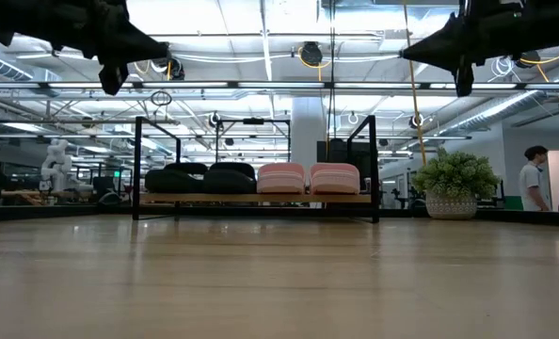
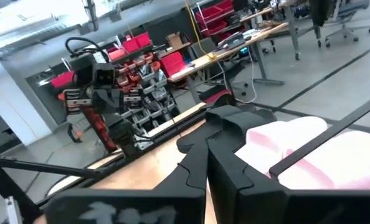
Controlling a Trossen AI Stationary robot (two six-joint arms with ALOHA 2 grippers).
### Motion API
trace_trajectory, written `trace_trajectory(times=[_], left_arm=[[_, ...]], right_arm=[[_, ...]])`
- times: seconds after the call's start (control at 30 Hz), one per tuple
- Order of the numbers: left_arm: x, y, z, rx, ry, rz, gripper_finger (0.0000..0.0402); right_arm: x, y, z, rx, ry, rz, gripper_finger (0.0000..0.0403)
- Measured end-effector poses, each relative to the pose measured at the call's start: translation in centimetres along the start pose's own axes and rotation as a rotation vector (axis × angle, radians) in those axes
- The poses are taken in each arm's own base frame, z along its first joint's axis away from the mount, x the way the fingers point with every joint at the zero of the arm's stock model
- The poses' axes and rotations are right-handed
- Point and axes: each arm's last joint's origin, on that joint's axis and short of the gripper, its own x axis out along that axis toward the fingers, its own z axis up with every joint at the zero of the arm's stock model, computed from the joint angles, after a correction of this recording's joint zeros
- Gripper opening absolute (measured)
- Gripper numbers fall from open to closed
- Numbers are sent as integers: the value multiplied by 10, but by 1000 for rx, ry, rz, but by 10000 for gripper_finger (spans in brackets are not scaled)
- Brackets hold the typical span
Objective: Pick and place slides into the shelf
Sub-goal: Return to Home Position
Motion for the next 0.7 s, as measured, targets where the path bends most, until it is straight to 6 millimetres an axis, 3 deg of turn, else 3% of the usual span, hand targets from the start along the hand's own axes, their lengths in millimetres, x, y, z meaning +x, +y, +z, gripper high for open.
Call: trace_trajectory(times=[0.17, 0.3, 0.5, 0.6, 0.7], left_arm=[[0, 1, 0, 80, -24, 59, 0], [4, 9, 2, 93, -2, 54, 0], [16, 18, 8, 86, -49, -22, 0], [21, 21, 1, 99, -127, -98, 0], [22, 30, -18, 7, -113, -90, 0]], right_arm=[[0, -6, 1, -48, -4, -63, 0], [-2, -15, -7, -32, 96, -113, 0], [-1, -16, -6, -75, 102, 29, 0], [-3, -19, -8, -93, 111, 43, 0], [-5, -21, -9, -86, 109, 61, 0]])
